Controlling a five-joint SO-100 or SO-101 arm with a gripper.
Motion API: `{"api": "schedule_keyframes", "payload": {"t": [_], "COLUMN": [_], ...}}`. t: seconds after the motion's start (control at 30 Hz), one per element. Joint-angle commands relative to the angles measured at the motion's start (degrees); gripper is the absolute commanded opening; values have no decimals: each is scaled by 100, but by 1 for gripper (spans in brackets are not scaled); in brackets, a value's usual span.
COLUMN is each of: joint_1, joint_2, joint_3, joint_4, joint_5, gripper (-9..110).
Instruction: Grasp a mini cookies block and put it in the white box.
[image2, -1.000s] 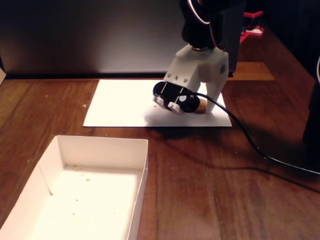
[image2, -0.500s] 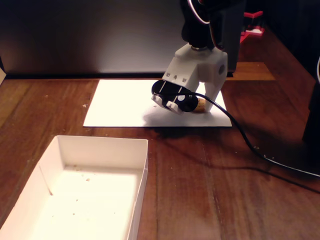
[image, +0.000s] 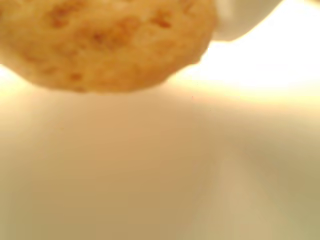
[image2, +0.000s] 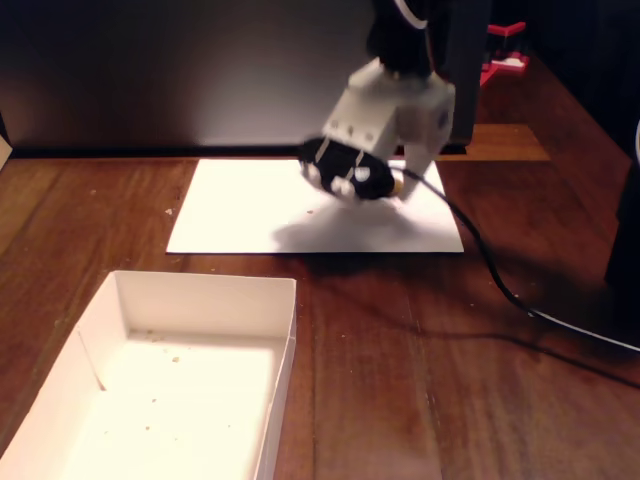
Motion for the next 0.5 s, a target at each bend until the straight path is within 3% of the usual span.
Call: {"api": "schedule_keyframes", "payload": {"t": [0.0, 0.47], "joint_1": [-123, -299], "joint_2": [1301, 1986], "joint_3": [-519, -1872], "joint_4": [229, 1195], "joint_5": [-167, -606], "gripper": [15, 15]}}
